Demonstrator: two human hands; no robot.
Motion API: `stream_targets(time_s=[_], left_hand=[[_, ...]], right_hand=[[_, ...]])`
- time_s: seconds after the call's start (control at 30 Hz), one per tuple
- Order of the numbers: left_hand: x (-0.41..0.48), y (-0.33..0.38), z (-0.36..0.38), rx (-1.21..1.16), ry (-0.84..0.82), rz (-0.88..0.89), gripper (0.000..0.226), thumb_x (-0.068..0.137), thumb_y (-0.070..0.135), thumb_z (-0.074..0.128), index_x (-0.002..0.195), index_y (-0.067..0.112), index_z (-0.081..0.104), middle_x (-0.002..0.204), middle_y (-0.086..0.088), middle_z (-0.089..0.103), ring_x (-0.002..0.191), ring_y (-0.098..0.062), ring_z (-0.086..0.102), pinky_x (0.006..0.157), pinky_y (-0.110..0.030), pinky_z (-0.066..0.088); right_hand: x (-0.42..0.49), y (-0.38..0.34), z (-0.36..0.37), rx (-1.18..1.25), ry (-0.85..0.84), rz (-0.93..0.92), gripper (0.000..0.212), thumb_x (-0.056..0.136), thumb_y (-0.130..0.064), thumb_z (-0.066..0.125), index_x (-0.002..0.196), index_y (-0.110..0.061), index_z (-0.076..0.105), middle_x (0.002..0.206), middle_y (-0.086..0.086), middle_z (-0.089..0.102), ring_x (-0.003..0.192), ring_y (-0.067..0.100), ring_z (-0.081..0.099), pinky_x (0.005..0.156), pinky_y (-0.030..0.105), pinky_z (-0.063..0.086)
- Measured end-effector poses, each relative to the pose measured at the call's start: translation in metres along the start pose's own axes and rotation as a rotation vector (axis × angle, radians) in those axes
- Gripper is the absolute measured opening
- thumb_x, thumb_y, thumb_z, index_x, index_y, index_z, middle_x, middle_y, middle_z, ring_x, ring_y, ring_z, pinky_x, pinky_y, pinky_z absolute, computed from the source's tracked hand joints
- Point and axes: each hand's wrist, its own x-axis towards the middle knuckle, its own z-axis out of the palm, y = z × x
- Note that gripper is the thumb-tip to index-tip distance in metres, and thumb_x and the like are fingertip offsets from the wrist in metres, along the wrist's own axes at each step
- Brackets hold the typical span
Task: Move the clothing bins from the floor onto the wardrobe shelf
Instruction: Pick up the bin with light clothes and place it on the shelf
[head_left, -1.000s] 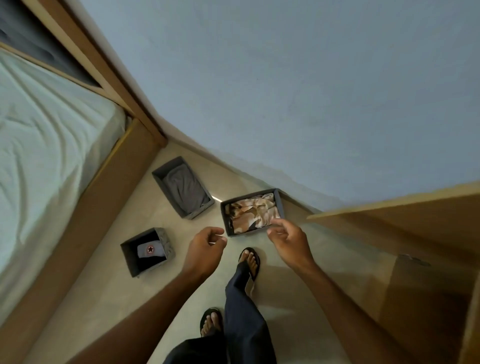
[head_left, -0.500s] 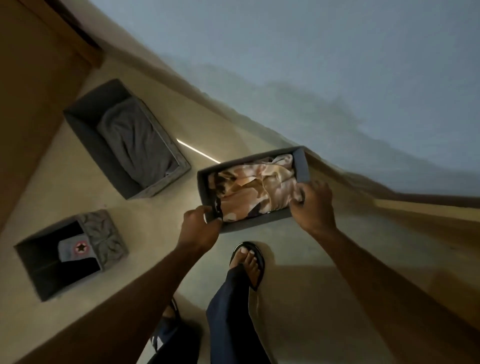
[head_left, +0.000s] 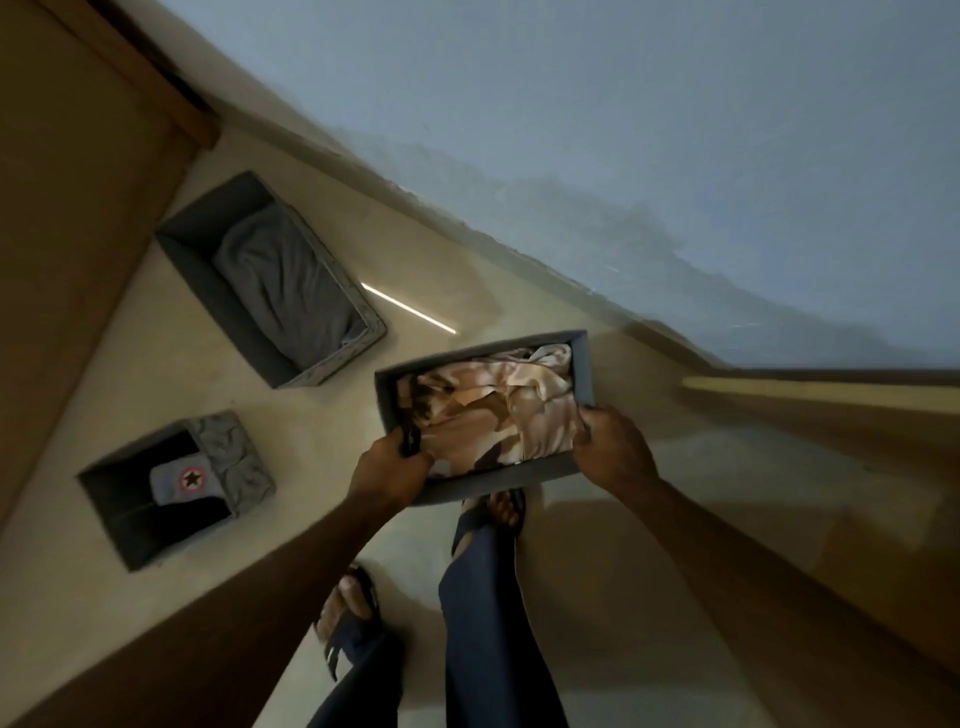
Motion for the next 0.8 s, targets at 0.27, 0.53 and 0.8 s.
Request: stream_targets(time_s=[0.27,0.53,0.8], left_hand=[[-0.176,-0.035,-0.075,0.163,-0.084,0.104,0.035,0.086,0.031,0.057,0.12,0.023,0.059,0.115,-0.011,0.066,0.099,-0.029,0.062,0.085,-0.038,0.053],[-0.37,-0.044,-0.145,0.147,-0.039,0.281,0.032,0.086,0.032,0.056,0.116,0.026,0.062,0.108,-0.003,0.068,0.093,-0.019,0.063,0.081,-0.039,0.055],[-0.54,0.015,-0.172,0.303,-0.009,0.656,0.036,0.09,0.035,0.051,0.124,0.029,0.059,0.115,-0.001,0.067,0.099,-0.018,0.063,0.085,-0.038,0.055]], right_hand=[[-0.196,-0.042,-0.036,0.097,-0.012,0.072,0.009,0.085,-0.013,0.049,0.078,-0.009,0.051,0.096,0.019,0.059,0.087,0.039,0.059,0.067,0.036,0.043],[-0.417,-0.09,-0.09,0.236,0.204,0.102,0.037,0.091,-0.018,0.05,0.126,-0.014,0.058,0.124,0.006,0.063,0.11,0.027,0.061,0.088,0.033,0.052],[-0.609,-0.077,-0.182,0.388,0.575,0.16,0.04,0.093,-0.006,0.051,0.132,-0.01,0.056,0.127,0.011,0.064,0.113,0.028,0.061,0.09,0.035,0.053]])
